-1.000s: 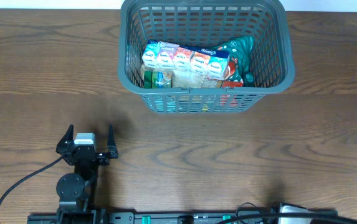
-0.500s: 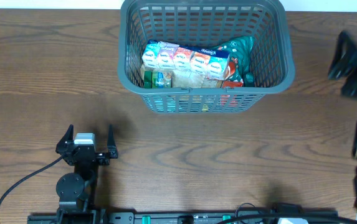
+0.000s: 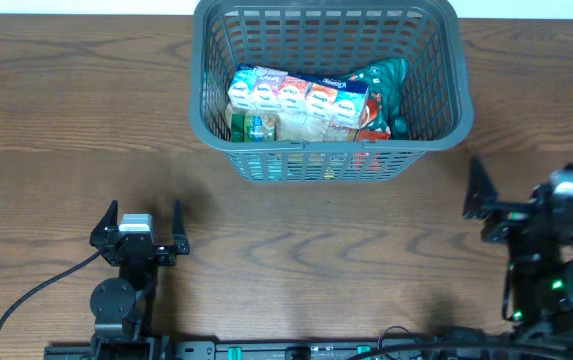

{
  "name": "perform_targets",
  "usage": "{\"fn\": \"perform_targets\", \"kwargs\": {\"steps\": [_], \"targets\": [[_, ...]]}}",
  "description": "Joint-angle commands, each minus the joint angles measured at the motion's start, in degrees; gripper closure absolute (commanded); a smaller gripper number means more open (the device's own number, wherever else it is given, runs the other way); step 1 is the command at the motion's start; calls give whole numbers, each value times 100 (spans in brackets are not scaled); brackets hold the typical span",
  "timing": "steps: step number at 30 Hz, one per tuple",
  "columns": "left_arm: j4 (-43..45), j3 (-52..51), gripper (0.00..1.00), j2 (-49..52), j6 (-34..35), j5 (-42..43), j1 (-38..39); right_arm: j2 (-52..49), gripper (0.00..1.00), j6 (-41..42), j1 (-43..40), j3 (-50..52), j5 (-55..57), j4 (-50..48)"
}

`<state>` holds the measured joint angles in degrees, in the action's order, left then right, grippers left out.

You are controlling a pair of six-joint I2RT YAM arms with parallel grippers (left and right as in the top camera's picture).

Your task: Pack container

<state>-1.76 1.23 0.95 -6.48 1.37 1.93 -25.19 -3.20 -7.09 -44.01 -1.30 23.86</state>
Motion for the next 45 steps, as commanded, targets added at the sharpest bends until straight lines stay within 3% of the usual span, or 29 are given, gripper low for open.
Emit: {"fn": "perform_targets", "kwargs": {"steps": [1, 22, 45], "targets": [[-227, -101, 1, -31, -101, -48, -26, 472, 1, -76, 107, 697, -516, -293], [-227, -101, 2, -31, -101, -50, -26, 1609, 1, -70, 153, 3220, -914, -1965], [-227, -101, 1, -31, -101, -50, -26, 1937, 1, 35, 404, 4074, -927, -2455]]}}
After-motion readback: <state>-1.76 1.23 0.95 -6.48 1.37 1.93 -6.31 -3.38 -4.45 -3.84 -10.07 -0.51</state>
